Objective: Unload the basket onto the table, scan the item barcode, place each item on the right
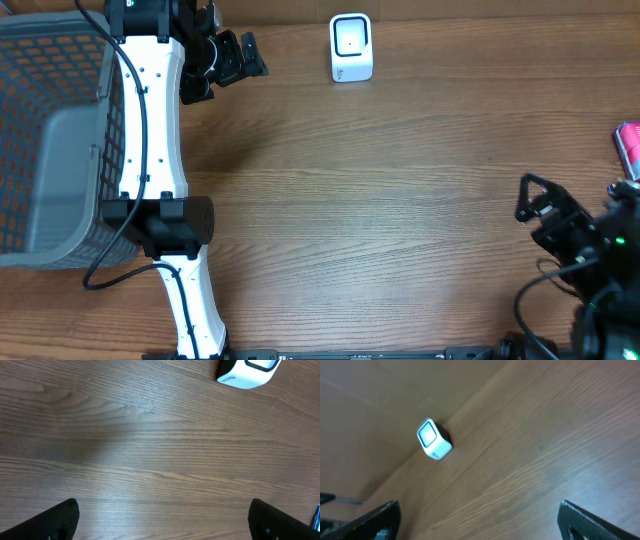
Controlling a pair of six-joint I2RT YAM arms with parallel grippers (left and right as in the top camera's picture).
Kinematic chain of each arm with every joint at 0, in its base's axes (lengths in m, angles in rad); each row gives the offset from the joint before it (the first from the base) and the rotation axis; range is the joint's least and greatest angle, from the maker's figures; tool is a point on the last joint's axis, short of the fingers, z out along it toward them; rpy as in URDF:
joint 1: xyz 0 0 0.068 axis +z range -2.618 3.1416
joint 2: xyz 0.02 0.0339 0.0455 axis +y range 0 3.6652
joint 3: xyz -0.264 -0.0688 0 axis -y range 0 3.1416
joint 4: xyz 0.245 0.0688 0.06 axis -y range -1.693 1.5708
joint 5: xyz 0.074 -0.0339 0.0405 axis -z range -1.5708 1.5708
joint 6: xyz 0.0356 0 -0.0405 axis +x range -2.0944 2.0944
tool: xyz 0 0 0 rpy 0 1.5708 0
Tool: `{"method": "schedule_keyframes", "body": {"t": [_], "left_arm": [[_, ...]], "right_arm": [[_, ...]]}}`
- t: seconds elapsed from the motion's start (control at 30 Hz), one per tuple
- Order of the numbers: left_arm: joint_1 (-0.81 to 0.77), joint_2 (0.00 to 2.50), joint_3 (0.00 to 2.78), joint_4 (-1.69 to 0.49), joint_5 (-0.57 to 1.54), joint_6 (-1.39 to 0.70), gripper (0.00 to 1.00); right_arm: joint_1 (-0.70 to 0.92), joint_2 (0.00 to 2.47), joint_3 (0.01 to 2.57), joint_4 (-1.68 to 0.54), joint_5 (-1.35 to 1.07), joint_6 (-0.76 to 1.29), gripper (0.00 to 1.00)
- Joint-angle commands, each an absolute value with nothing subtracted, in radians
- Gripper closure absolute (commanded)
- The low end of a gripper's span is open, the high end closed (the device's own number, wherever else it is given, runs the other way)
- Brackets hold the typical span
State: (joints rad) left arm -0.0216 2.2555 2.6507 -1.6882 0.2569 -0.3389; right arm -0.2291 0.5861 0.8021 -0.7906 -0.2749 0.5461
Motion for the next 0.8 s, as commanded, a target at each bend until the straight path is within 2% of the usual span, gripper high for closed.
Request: {"method": "schedule_keyframes", "body": {"t": [0.0, 0.13, 0.27, 0.53, 0.77], "left_arm": [[-0.02, 2.246, 2.658, -1.69, 0.254, -0.344, 0.0], [-0.02, 2.246, 2.658, -1.69, 0.254, -0.344, 0.0], [-0.02, 2.246, 2.658, -1.69, 0.254, -0.344, 0.0], [-0.02, 2.246, 2.658, -1.69, 0.254, -0.344, 0.0], [-0.02, 2.246, 2.658, -1.69, 0.254, -0.344, 0.0]], "right_arm": [[-0.161, 0.539, 0.635, -0.621, -0.293, 0.541, 0.0], [-0.062, 0.4, 0.429, -0.311, -0.266, 0.541, 0.0], [-0.04, 0.255, 0.275, -0.15, -0.237, 0.542, 0.0], [-0.039, 0.195, 0.078, 0.082, -0.171, 0.542, 0.0], [-0.039, 0.085, 0.014, 0.096, -0.104, 0.542, 0.0]]}}
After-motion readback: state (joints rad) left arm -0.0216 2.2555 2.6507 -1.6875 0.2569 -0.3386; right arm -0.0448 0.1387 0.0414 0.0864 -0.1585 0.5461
